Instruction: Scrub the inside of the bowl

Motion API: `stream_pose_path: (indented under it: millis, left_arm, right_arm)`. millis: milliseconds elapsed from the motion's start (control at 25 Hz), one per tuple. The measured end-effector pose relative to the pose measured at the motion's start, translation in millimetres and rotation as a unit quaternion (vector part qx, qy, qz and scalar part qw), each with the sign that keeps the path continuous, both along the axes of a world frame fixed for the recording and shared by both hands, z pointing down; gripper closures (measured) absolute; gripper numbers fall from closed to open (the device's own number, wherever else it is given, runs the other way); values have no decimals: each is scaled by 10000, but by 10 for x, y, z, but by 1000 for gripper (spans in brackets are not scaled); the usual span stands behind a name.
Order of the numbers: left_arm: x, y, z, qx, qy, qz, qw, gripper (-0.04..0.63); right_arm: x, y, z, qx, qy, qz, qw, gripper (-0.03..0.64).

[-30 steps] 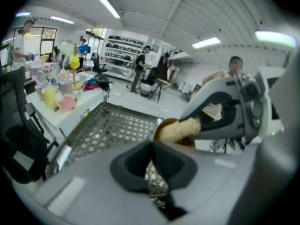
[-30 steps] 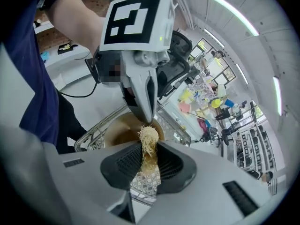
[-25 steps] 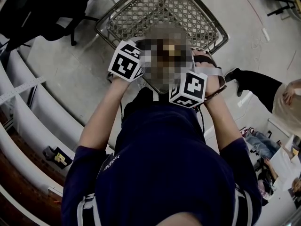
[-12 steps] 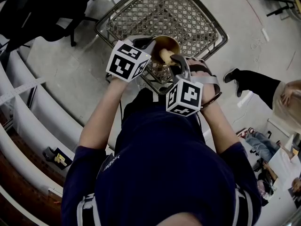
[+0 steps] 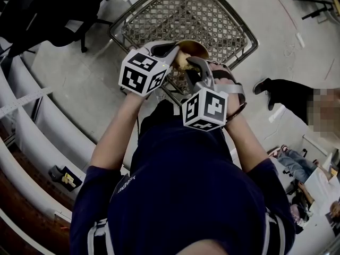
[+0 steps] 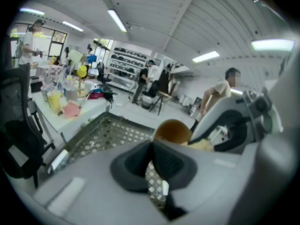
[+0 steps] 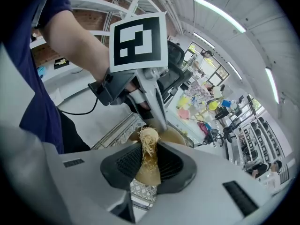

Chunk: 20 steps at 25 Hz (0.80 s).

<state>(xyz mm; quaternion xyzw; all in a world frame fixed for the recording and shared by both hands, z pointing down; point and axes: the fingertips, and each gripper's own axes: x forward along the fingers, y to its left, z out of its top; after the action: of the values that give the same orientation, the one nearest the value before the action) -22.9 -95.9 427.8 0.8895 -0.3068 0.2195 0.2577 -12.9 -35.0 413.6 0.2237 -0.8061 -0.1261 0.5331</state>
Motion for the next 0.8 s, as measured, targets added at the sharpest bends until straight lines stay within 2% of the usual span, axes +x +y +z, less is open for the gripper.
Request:
stream_pose_path:
  millis: [160,400,800]
  left_arm:
    - [-30,-7,-18,-35,95,-89,9999,584]
    - [-115,-25,4,-12,-13,-119,9999,584]
    - [23,81,-22,-172,229,-104,9995,584]
  right_arm:
    - [-6,101,14,-154,-66,-165,9997,546]
    - [71,306,87,-492,81,-418,9979,546]
    - [46,128,-68,-383,-368,-55,9986,546]
